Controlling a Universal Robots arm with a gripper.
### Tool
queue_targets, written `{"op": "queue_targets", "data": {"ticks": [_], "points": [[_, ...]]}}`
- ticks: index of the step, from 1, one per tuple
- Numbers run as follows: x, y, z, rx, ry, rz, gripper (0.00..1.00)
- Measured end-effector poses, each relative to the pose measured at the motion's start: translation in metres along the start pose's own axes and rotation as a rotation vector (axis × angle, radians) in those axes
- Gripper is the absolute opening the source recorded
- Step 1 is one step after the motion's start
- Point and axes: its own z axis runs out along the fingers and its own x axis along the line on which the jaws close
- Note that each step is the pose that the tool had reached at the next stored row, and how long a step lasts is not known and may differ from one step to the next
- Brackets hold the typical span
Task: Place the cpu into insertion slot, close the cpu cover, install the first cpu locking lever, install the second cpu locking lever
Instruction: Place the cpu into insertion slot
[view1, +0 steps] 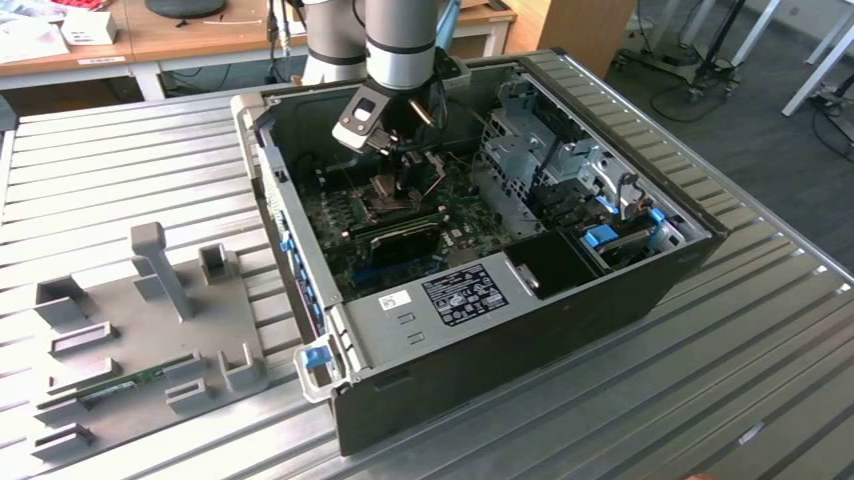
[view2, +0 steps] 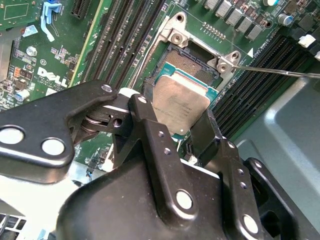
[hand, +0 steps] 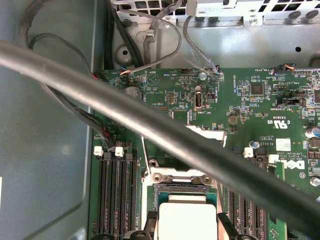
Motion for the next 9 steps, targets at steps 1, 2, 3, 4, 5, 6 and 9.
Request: {"op": "queue_targets", "data": {"ticks": [1,2,3,4,5,6,9], "points": [[0.0,0.0,0.0,0.0001,-0.0002,0.0,0.54],[0.0,0.0,0.0004,-0.0001,0.0001,0.0,0.54],[0.0,-0.0002,0.0009,-0.0002,0.0003,0.0,0.54],[0.0,-0.0004,0.0015,-0.0002,0.0002,0.0,0.54],[0.0,-0.0006,0.0021,-0.0001,0.0001,0.0,0.54],[0.0,-0.0008,0.0028,0.0,0.0001,0.0,0.54],[-0.0001,-0.0021,0.0044,0.0002,0.0,0.0,0.54]]}}
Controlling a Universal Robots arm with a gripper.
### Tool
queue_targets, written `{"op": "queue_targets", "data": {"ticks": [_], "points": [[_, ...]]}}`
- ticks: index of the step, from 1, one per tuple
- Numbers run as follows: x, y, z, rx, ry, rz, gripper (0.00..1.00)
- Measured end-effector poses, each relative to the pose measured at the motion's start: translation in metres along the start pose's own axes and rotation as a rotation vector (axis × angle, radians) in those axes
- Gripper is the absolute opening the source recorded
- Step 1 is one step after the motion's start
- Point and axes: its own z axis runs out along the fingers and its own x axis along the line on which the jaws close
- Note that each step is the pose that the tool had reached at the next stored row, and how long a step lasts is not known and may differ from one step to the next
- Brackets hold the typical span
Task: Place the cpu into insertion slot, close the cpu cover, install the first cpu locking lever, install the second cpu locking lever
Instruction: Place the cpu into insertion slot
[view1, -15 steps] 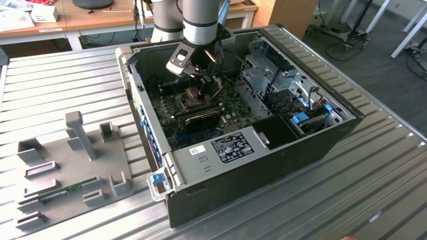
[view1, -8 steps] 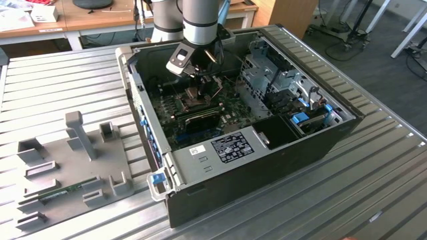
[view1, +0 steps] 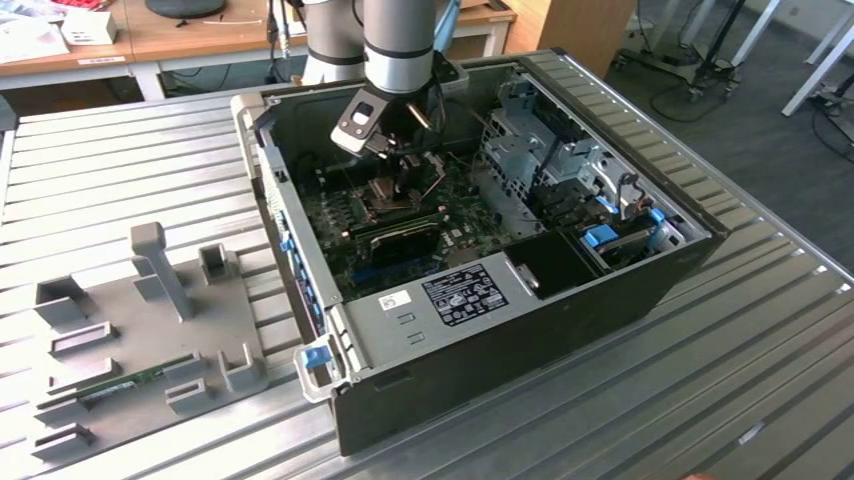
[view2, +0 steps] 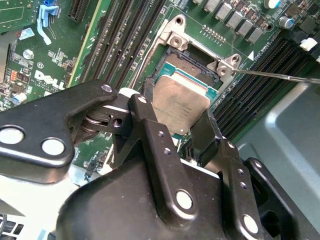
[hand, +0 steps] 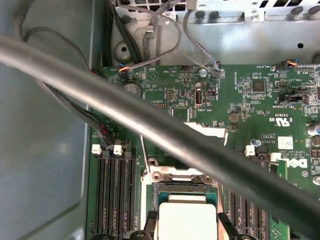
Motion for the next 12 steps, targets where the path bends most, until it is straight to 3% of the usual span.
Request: {"op": "queue_targets", "data": {"ticks": [5,12], "points": [[0.0001,0.0,0.0004,0.0,-0.0002,0.0,0.54],[-0.0001,-0.0006,0.0069,0.0,-0.0003,0.0,0.54]]}}
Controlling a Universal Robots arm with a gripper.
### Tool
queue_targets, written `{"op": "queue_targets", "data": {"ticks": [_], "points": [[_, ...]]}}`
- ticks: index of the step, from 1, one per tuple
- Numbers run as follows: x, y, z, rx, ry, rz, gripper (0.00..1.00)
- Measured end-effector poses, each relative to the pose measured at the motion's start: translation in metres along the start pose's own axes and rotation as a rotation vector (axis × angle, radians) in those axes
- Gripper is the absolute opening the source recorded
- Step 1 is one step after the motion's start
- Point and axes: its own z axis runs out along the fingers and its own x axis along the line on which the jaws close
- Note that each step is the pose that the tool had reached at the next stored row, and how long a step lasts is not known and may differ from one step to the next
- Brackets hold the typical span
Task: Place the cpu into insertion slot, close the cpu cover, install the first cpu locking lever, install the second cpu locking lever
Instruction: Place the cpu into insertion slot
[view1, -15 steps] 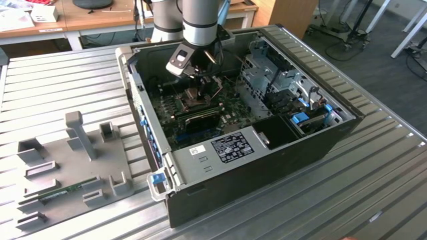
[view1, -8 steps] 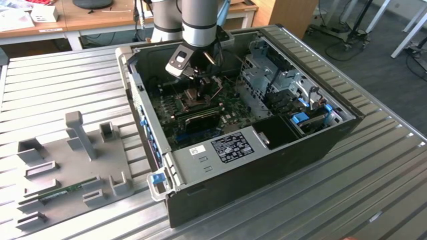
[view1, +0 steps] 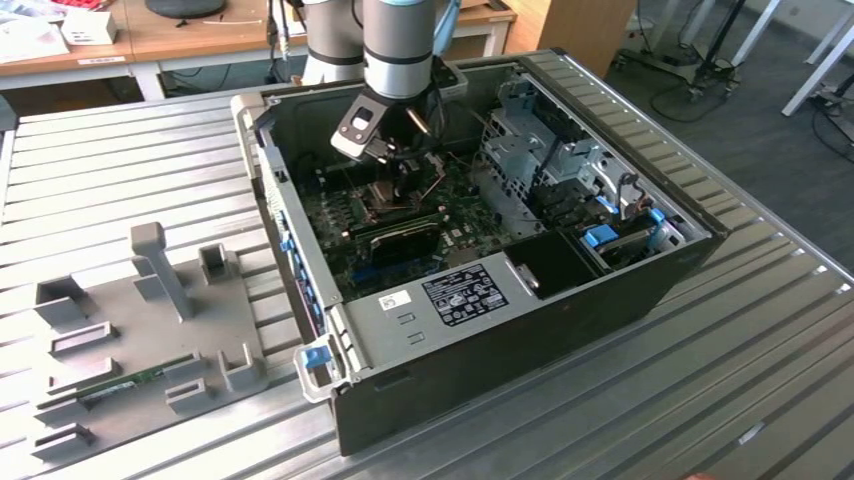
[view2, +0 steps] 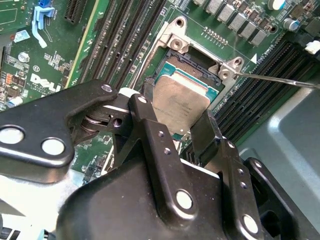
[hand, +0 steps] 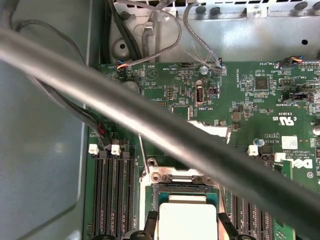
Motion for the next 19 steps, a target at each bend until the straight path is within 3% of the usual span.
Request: {"op": "queue_targets", "data": {"ticks": [19], "points": [[-0.0001,-0.0014,0.0036,0.0,0.0002,0.0,0.54]]}}
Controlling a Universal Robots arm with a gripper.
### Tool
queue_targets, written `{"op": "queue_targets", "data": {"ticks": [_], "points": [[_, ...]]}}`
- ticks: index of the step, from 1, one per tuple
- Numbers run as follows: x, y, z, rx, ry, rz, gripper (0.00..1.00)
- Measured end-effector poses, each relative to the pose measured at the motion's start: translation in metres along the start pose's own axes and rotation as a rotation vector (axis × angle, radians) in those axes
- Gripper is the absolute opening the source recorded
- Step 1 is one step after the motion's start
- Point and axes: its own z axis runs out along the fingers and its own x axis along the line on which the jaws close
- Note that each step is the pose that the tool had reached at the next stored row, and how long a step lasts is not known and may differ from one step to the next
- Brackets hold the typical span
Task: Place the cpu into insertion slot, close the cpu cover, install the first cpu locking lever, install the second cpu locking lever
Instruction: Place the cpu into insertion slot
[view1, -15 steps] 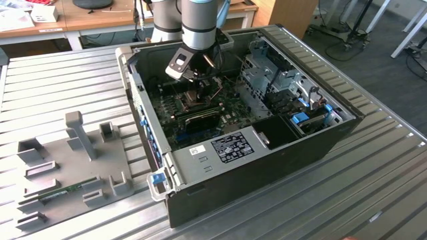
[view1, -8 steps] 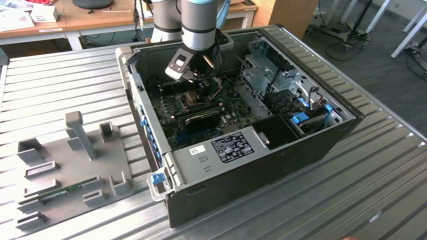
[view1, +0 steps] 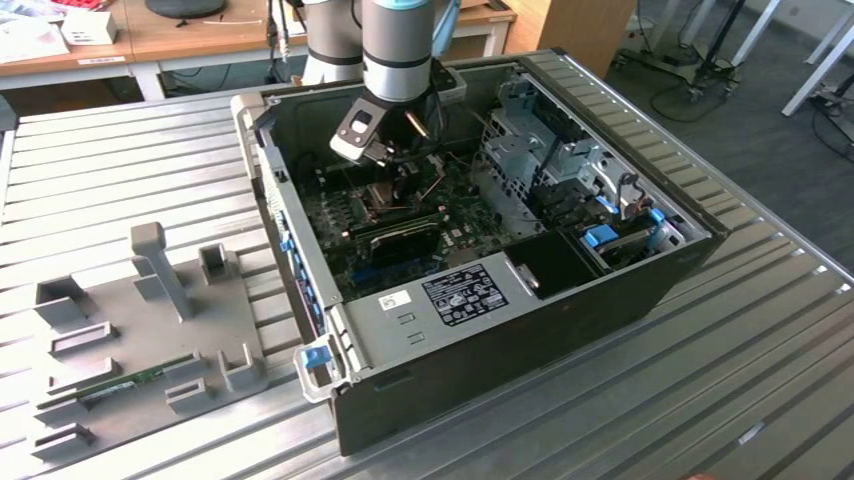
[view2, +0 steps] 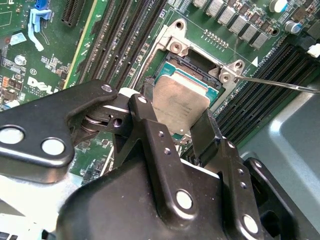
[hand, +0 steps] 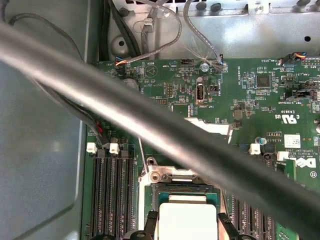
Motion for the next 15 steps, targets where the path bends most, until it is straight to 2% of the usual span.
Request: {"op": "queue_targets", "data": {"ticks": [10,15], "points": [[0.0,-0.0017,0.0059,0.0004,0.001,0.0,0.54],[0.0003,-0.0017,0.007,0.0006,0.0014,0.0,0.54]]}}
